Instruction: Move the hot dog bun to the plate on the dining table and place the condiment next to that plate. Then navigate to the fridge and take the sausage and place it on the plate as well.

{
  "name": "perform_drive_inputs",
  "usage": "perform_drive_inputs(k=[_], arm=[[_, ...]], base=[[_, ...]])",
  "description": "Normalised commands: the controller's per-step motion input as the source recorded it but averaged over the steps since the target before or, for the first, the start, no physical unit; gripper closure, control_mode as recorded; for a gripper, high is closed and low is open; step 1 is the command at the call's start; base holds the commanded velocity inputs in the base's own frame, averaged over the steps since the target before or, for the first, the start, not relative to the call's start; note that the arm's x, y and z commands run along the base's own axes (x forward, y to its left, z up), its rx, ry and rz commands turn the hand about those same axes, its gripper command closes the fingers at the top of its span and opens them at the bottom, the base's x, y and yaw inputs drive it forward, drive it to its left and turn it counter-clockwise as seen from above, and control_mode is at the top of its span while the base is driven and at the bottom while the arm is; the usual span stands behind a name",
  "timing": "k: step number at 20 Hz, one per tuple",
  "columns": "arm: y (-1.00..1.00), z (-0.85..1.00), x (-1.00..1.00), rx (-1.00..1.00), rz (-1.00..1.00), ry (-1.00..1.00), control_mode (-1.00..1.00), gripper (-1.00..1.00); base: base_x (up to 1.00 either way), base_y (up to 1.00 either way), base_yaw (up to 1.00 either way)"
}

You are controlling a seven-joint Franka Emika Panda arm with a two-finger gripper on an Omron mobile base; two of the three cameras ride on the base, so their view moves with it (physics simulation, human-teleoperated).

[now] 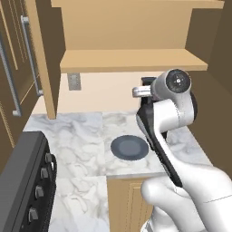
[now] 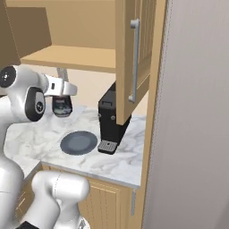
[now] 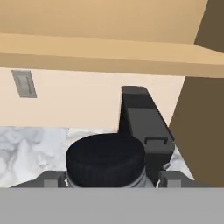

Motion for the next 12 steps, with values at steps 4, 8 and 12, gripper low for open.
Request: perform_drive_inputs(k=[4,8,12], arm=[[0.00,-0.18,-0.08,0.00,0.00,0.04,1.00,1.00],[0.00,0.00,0.00,0.00,0.00,0.00,1.00,1.00],[0.00,0.00,0.00,0.00,0.00,0.00,1.00,1.00]], base=[[-0.62,-0.01,0.00],[-1.00,-0.23,-0.09],[-0.98,-0.64,-0.34]])
